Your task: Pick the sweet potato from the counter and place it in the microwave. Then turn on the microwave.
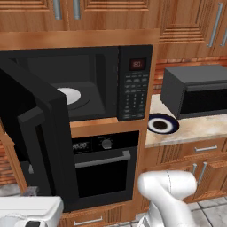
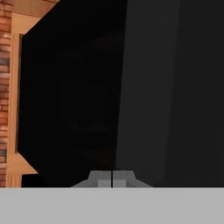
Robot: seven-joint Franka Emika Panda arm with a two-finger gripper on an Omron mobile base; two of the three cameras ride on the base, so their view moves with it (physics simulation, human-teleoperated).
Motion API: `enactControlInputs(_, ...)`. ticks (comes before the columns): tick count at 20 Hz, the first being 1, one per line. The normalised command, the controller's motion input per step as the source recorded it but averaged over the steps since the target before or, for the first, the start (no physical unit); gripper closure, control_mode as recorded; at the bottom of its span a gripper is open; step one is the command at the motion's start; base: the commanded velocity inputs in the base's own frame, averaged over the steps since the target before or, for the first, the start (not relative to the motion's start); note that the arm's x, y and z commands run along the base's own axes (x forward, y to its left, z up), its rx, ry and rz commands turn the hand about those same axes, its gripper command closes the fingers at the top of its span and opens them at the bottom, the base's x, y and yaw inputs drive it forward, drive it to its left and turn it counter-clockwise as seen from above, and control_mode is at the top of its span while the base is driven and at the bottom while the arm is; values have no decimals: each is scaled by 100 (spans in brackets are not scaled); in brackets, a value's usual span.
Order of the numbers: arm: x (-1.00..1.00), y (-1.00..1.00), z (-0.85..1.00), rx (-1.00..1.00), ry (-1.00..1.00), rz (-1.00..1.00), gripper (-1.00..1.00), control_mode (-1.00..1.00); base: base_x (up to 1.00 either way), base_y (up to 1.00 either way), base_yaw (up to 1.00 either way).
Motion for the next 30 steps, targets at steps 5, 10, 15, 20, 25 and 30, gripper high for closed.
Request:
enactControlInputs(5,25,32,-23,0,0,-5,100,-100,0,0,0)
enactControlInputs(10,24,33,-24,0,0,-5,100,-100,0,0,0)
enactControlInputs(15,22,28,-19,0,0,-6,100,-100,0,0,0)
enactControlInputs(20,20,19,-10,0,0,-7,100,-100,0,0,0)
enactControlInputs(25,16,5,-5,0,0,-7,100,-100,0,0,0)
enactControlInputs(30,18,0,-4,0,0,-6,100,-100,0,0,0)
